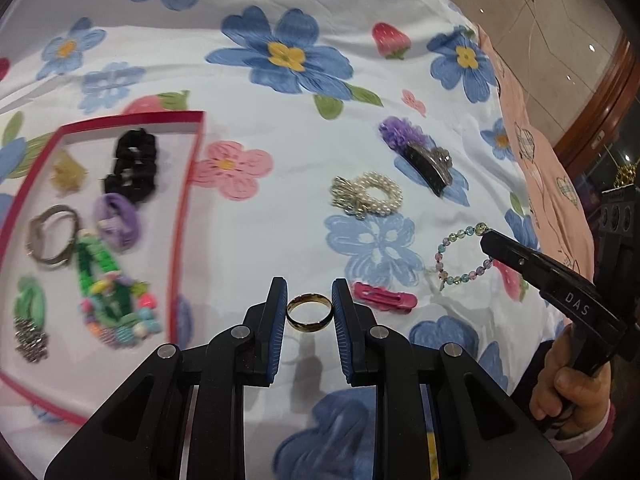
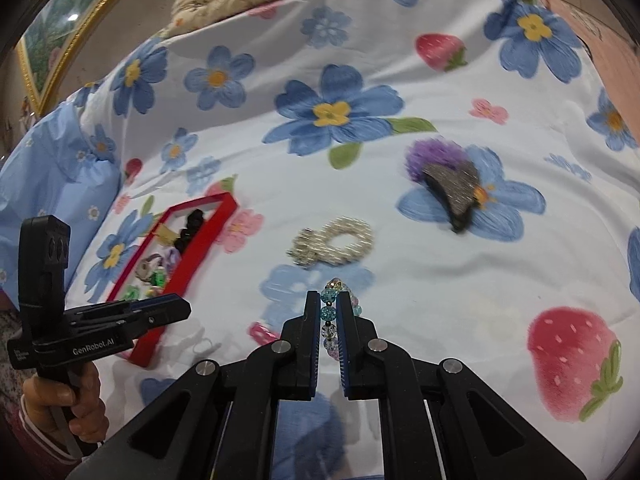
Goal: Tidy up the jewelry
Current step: 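Grasp the gold ring with the left tool while the right tool grasps the pastel bead bracelet, then carry the gold ring and pastel bead bracelet into the box lid and release both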
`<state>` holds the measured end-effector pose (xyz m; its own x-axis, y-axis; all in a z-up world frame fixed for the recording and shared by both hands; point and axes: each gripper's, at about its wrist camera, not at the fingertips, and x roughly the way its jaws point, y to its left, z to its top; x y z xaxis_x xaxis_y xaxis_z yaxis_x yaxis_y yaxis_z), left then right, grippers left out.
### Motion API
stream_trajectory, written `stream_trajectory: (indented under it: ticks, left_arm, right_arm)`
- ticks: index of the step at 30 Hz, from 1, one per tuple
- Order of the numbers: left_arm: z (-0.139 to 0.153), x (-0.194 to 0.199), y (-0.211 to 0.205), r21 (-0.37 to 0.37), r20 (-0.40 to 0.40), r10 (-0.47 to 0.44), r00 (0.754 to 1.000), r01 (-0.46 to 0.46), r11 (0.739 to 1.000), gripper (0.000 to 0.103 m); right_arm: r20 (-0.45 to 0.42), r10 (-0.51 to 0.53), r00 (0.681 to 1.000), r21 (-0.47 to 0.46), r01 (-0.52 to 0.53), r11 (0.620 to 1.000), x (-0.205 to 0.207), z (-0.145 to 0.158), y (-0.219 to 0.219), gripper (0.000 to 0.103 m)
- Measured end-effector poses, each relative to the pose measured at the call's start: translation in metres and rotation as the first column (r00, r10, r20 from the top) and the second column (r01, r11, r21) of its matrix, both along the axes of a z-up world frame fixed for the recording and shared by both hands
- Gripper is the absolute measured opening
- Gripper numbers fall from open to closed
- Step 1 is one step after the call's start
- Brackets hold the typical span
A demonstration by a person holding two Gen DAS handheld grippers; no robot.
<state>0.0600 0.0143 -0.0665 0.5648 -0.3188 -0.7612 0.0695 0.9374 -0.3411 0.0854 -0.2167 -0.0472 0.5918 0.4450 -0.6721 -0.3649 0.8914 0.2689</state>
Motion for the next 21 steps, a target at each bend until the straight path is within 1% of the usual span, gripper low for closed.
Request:
stream_trajectory:
  ticks: [9,21]
  left_arm:
    - [0.014,-0.028,0.044,-0.004,0.034,0.086,0.996,-0.086,0.996,0.021]
    - [0.017,-0.061,0.1,-0.017,0.045,0.208,0.977,-0.207,0.978,0.021]
  right_arm:
    - [0.036,0.091,0.995,0.025,-0.092,0.995,-0.011,0.02,0.041,0.007]
    - [0.045,0.223,0.974,0.041,-0.225,0.974,-0.028,0.028,0.103,0.008]
